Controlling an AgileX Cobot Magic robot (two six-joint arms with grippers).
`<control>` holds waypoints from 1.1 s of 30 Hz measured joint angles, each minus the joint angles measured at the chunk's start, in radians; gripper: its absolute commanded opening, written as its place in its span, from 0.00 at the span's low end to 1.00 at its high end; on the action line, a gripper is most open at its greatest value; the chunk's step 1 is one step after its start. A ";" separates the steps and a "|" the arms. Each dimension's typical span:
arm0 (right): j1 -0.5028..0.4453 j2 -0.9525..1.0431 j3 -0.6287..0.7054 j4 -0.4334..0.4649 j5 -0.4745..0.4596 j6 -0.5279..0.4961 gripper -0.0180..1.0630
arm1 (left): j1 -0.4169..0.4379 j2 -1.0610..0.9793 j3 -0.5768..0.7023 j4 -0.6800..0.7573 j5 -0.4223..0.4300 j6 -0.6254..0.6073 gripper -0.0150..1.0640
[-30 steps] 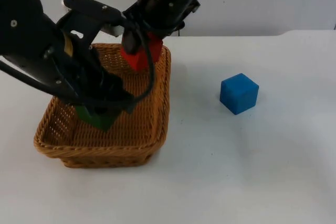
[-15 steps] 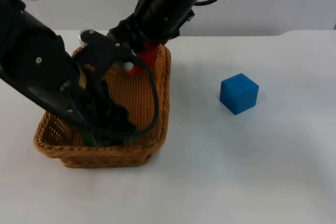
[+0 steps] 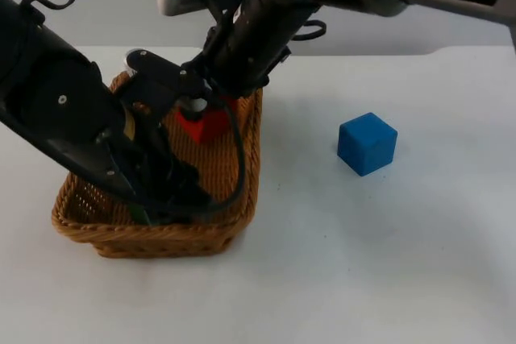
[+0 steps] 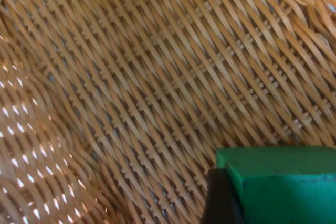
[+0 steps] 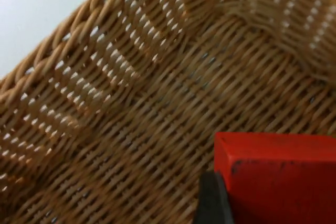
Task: Pick up one cube with each hand and place exactly two cubes into the same basket, leaving the remaining cube outside.
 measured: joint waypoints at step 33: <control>-0.017 -0.364 0.000 -0.045 0.043 -0.004 0.68 | 0.000 -0.417 0.002 0.000 0.061 -0.050 0.74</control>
